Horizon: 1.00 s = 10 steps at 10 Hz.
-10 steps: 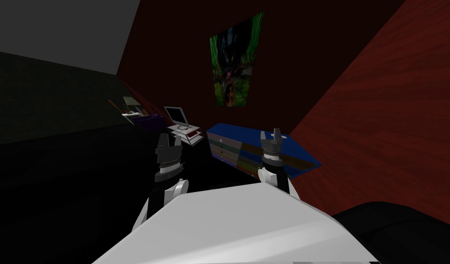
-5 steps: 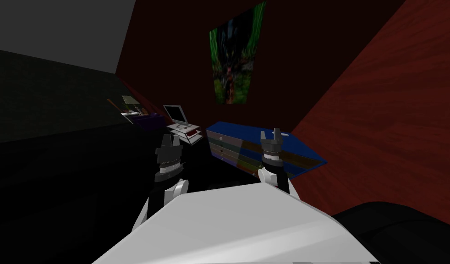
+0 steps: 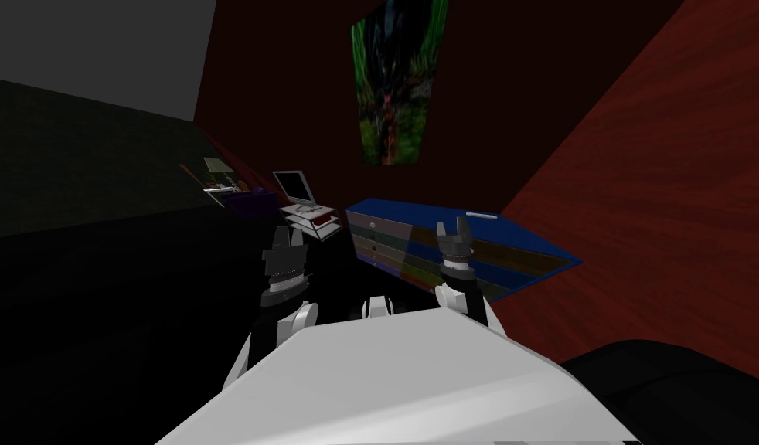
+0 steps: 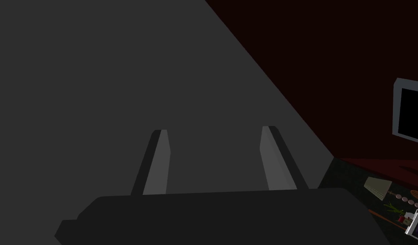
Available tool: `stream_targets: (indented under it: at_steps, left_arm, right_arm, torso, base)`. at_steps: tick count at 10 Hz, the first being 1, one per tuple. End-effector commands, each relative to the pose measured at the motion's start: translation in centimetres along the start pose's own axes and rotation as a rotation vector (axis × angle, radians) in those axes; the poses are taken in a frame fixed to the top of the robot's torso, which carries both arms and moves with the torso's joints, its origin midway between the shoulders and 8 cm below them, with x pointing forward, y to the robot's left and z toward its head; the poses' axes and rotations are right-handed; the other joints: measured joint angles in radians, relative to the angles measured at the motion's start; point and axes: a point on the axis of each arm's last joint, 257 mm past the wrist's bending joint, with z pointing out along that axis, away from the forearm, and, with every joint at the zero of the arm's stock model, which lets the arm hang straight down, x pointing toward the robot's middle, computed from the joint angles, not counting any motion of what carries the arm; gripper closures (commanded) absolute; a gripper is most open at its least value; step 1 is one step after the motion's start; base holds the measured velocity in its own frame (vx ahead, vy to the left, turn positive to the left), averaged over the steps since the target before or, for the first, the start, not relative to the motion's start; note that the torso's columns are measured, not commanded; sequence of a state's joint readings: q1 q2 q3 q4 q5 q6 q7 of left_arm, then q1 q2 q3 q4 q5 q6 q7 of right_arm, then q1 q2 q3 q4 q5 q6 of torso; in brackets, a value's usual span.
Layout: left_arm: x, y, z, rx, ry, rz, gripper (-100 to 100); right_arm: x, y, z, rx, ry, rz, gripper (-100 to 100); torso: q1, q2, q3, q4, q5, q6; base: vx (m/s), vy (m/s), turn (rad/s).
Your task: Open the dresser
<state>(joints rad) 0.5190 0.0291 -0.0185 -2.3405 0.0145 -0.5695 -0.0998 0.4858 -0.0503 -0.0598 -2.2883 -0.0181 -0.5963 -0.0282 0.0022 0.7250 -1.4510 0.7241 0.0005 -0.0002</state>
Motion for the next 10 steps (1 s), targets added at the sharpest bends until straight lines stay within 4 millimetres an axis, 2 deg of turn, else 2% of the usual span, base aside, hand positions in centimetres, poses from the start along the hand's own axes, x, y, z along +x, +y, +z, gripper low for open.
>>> stream_targets:
  at_steps: [1,2,4,5,7,8,9,10]
  left_arm:
    - [0.0,0.0,0.0,0.000,0.000,0.000,0]
    - [0.0,0.0,0.0,0.000,0.000,0.000,0]
    - [0.0,0.0,0.0,0.000,0.000,0.000,0]
    - [0.0,0.0,0.0,0.000,0.000,0.000,0]
    - [0.0,0.0,0.0,0.000,0.000,0.000,0]
    - [0.0,0.0,0.0,0.000,0.000,0.000,0]
    - [0.0,0.0,0.0,0.000,0.000,0.000,0]
    - [0.0,0.0,0.0,0.000,0.000,0.000,0]
  right_arm:
    - [1.8,-3.4,-0.6,0.098,0.091,-0.084,-100]
    - [1.8,-3.4,-0.6,0.098,0.091,-0.084,-100]
    - [3.1,-6.7,-1.8,0.191,0.162,-0.166,-100]
    - [3.1,-6.8,-1.8,0.195,0.163,-0.168,-100]
    - [4.1,-10.7,-3.7,0.303,0.236,-0.261,-100]
    - [4.3,-10.9,-3.7,0.307,0.244,-0.275,-100]
    - [4.6,-12.9,-4.9,0.365,0.281,-0.323,-100]
    - [4.7,-13.0,-5.0,0.367,0.288,-0.337,-100]
  torso:
    - [0.001,0.009,-0.020,0.010,0.000,0.000]
    - [0.002,0.011,-0.024,0.013,0.001,0.000]
    - [-0.004,0.013,-0.025,0.014,-0.001,0.000]
    - [-0.002,0.014,-0.025,0.014,-0.001,0.000]
    - [-0.003,0.013,-0.025,0.014,-0.001,0.000]
    - [0.000,0.012,-0.025,0.014,0.000,0.000]
    - [-0.002,0.013,-0.025,0.014,0.000,0.000]
    - [-0.002,0.013,-0.025,0.014,0.000,0.000]
  base:
    - [0.012,0.109,0.033]
    - [0.007,0.076,0.005]
    - [0.001,0.081,0.030]
    - [0.000,0.082,0.010]
    - [0.014,0.101,0.041]
    - [0.016,0.098,0.005]
    - [0.010,0.110,0.029]
    - [0.009,0.085,0.014]
